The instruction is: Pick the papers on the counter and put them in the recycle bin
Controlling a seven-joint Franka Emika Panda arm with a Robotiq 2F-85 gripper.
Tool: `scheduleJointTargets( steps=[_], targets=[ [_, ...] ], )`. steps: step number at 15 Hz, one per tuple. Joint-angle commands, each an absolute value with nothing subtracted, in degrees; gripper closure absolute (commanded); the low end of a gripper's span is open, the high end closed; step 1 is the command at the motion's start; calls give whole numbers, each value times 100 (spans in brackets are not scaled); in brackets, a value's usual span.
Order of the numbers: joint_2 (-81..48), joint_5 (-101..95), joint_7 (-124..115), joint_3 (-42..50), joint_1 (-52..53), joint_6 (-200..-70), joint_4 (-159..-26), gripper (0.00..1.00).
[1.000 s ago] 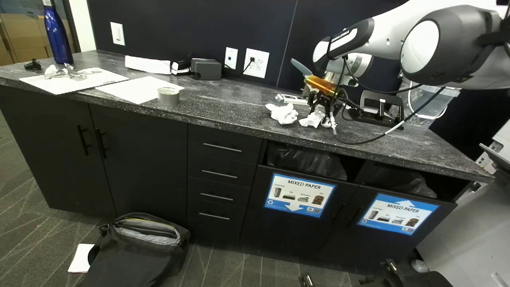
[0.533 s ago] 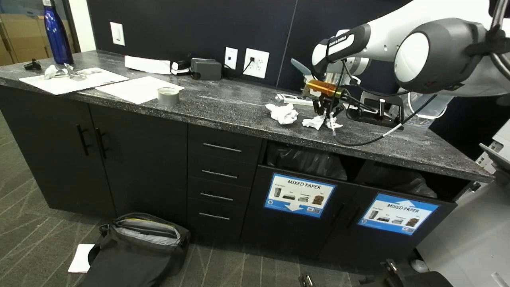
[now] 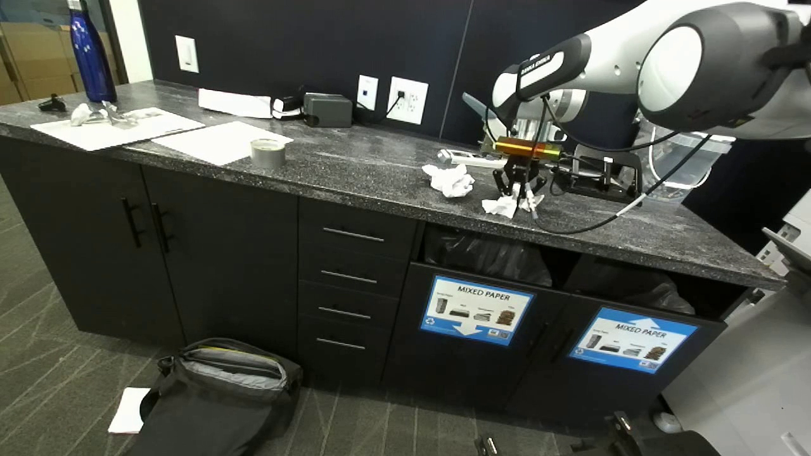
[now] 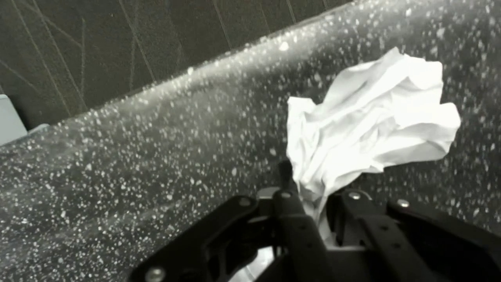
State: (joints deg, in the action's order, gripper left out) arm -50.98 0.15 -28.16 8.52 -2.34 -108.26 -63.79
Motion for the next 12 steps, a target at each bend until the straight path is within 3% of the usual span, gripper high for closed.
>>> scheduleJointTargets(
  steps=[1, 12],
  targets=[
    [-4345, -96, -1937, 710, -163, -10908, -7702, 80],
    [-2840, -547, -1263, 694, 79, -12692, -10379, 81]
  ],
)
